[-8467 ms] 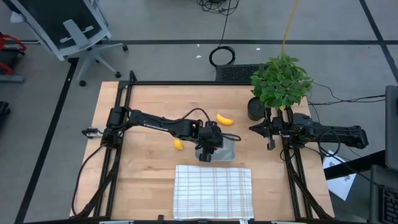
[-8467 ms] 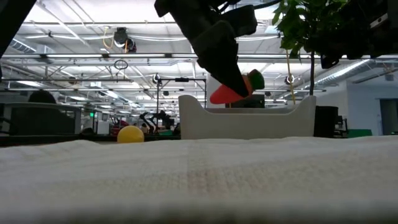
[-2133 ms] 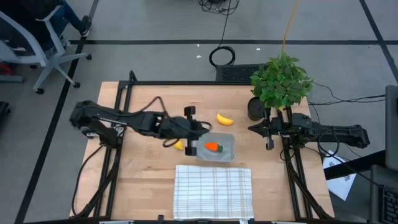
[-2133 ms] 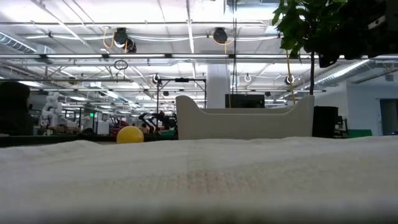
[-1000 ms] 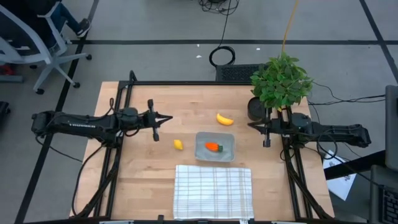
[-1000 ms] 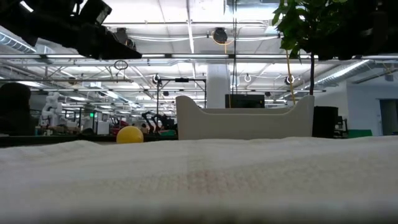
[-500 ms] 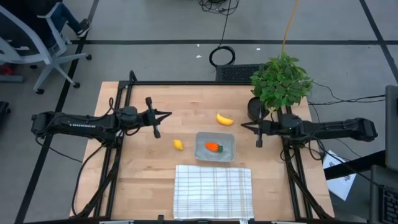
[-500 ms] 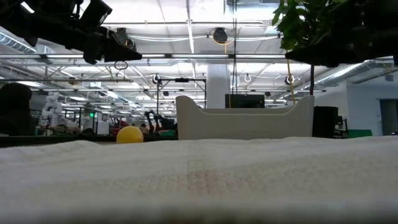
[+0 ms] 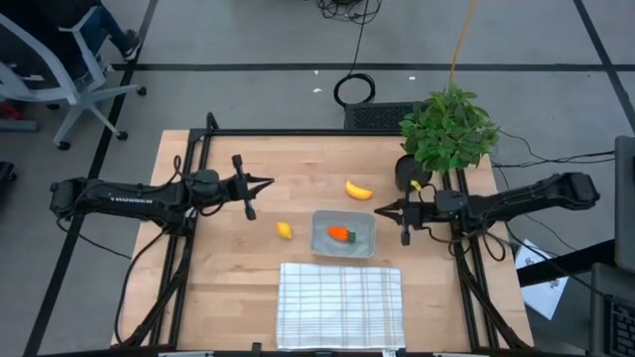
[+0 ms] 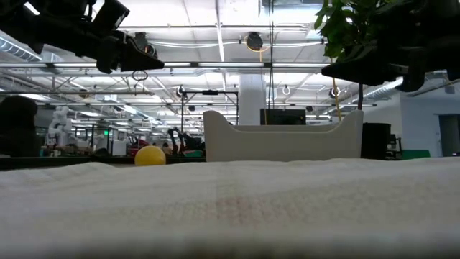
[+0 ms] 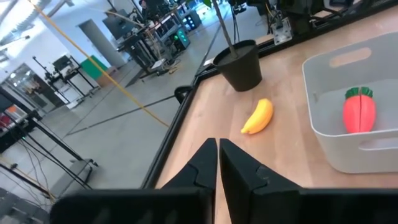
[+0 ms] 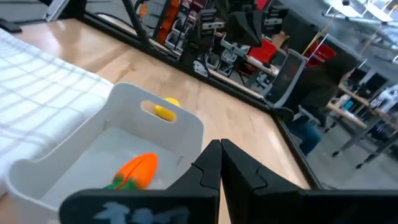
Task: Pick and placing Produce into tupperware
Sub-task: Put the banana into the bin
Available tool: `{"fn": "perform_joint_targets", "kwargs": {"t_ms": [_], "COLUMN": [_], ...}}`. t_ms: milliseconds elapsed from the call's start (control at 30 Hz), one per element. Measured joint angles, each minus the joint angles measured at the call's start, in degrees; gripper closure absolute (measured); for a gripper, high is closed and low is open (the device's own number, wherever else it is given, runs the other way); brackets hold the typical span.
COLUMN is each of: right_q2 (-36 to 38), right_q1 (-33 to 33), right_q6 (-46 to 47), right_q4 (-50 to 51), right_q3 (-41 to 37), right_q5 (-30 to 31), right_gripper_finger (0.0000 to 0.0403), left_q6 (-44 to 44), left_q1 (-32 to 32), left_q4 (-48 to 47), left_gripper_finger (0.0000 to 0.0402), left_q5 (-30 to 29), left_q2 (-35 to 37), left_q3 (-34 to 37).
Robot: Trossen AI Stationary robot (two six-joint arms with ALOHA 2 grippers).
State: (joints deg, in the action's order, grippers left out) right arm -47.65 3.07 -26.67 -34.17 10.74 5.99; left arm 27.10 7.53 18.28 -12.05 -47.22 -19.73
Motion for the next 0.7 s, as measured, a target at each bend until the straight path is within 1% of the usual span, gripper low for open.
{"fn": "perform_joint_targets", "kwargs": {"t_ms": [133, 300, 467, 600, 700], "right_q2": [-4.63, -9.69, -14.16, -17.43, -20.23], "right_q1": [0.76, 1.81, 1.23, -0.97, -2.6], "right_q6": [-2.86, -4.71, -3.02, 0.64, 1.95], "right_q4": [-6.06, -4.35, 1.9, 12.77, 20.58], "right_q3": [0.07, 4.34, 11.85, 20.22, 26.4], "right_q5": [-0.25, -1.69, -1.75, -1.74, -1.74], "right_gripper_finger": [0.0403, 0.0403, 0.0403, 0.0403, 0.0403], "left_q6": [-1.15, -1.75, -1.78, -1.82, -1.88], "left_q1": [0.0, 0.0, -0.04, -0.04, -0.04], "left_q4": [-0.02, -0.02, -0.02, -0.04, -0.04], "left_gripper_finger": [0.0392, 0.0398, 0.0383, 0.0379, 0.0384], "left_q5": [0.02, 0.02, 0.04, 0.04, 0.06], "left_q2": [0.0, 0.0, 0.0, 0.0, 0.0], "left_q3": [0.0, -0.02, -0.04, -0.04, -0.04]}}
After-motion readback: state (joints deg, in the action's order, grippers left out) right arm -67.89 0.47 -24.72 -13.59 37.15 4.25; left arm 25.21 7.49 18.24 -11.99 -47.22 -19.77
